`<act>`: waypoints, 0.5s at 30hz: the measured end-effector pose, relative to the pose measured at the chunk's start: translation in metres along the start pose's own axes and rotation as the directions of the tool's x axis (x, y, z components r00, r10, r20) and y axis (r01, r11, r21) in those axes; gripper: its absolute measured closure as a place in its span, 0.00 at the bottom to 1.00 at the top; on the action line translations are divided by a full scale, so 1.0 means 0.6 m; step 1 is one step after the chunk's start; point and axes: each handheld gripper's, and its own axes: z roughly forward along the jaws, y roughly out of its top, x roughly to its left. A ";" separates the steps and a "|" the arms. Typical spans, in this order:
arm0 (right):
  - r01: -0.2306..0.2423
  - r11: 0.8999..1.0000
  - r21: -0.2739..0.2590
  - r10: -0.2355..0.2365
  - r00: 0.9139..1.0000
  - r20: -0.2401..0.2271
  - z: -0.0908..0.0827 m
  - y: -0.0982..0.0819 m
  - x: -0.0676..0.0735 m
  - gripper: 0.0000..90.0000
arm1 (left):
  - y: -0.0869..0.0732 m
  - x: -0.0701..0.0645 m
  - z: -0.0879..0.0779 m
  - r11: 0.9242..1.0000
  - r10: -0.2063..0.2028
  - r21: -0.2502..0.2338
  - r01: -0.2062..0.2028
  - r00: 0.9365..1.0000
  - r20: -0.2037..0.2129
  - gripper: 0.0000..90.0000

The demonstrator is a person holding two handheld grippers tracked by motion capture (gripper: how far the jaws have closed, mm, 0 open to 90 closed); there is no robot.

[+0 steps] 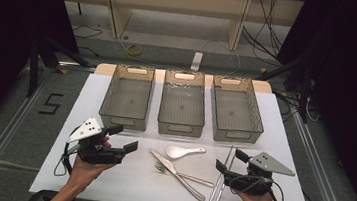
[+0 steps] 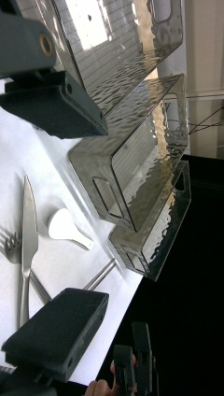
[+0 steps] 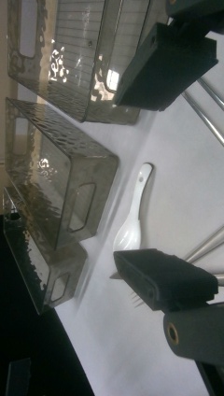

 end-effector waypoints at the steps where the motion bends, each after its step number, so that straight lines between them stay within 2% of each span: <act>1: -0.001 1.000 0.007 0.001 1.000 0.002 0.001 0.000 0.000 0.25 | 0.000 0.000 0.000 1.000 0.000 0.000 0.000 1.000 0.000 0.17; 5: -0.013 0.999 0.040 0.012 1.000 0.019 0.002 0.002 -0.005 0.25 | 0.000 0.000 0.000 1.000 0.002 0.000 -0.002 1.000 0.000 0.18; 10: -0.004 0.991 0.132 -0.003 0.999 0.053 0.007 0.004 -0.008 0.26 | 0.000 -0.001 0.000 1.000 0.003 0.002 -0.003 1.000 0.001 0.18; 11: -0.004 0.991 0.132 -0.003 0.999 0.053 0.007 0.004 -0.008 0.26 | 0.000 -0.001 0.000 1.000 0.003 0.002 -0.003 1.000 0.001 0.18; 12: 0.002 0.986 0.169 -0.012 0.998 0.059 0.009 0.006 -0.008 0.26 | 0.000 -0.001 0.000 1.000 0.004 0.003 -0.004 1.000 0.002 0.18; 13: 0.002 0.986 0.169 -0.012 0.998 0.059 0.009 0.006 -0.008 0.26 | 0.000 -0.001 0.000 1.000 0.004 0.003 -0.004 1.000 0.002 0.18; 14: 0.015 0.976 0.217 -0.025 0.999 0.043 0.012 0.008 -0.007 0.27 | 0.000 -0.001 0.000 1.000 0.007 0.002 -0.007 1.000 -0.001 0.18; 15: 0.015 0.976 0.217 -0.025 0.999 0.043 0.012 0.008 -0.007 0.27 | 0.000 -0.001 0.000 1.000 0.007 0.002 -0.007 1.000 -0.001 0.17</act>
